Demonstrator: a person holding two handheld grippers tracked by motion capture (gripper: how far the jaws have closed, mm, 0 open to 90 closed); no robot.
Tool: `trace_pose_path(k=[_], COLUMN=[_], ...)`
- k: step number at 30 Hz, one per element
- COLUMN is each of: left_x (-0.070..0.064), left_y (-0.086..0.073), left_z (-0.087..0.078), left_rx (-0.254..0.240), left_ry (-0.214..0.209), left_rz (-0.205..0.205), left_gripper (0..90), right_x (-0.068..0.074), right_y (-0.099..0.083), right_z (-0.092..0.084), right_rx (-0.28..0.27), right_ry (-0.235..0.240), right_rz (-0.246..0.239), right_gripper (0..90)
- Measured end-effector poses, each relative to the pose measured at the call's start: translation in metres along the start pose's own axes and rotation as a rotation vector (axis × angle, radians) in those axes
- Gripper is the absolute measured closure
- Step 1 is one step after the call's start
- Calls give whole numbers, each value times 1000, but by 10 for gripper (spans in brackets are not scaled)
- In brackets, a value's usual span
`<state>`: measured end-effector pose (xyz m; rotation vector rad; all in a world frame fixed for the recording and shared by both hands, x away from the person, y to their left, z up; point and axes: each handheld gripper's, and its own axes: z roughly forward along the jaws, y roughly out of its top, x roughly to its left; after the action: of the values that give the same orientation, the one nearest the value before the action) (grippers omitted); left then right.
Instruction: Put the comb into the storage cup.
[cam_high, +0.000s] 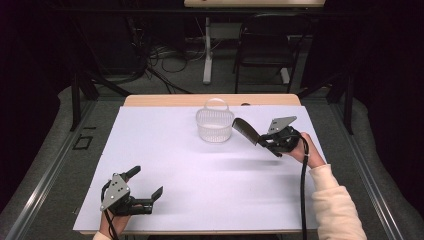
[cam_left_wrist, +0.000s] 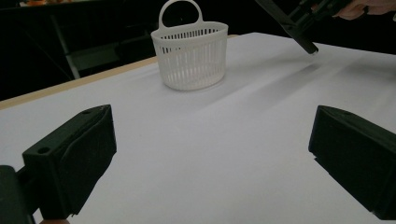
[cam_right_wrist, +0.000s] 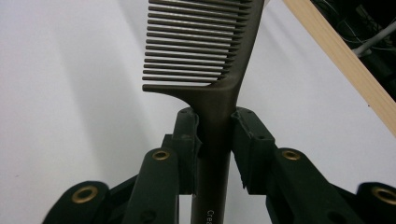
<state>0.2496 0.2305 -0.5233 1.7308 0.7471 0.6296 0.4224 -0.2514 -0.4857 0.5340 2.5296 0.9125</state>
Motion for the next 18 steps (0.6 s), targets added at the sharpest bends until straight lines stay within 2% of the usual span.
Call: trace_pose_path(k=[8, 18], left_x=[0, 0], left_y=[0, 0], left_z=[0, 0], left_rx=[0, 2], left_ry=[4, 6], left_rz=[5, 3], left_gripper=[9, 9], right_x=[2, 9], right_y=[4, 7], right_z=[0, 5], right_rx=[-34, -59], right_ry=[-28, -58], right_rz=[49, 86], right_gripper=[720, 720])
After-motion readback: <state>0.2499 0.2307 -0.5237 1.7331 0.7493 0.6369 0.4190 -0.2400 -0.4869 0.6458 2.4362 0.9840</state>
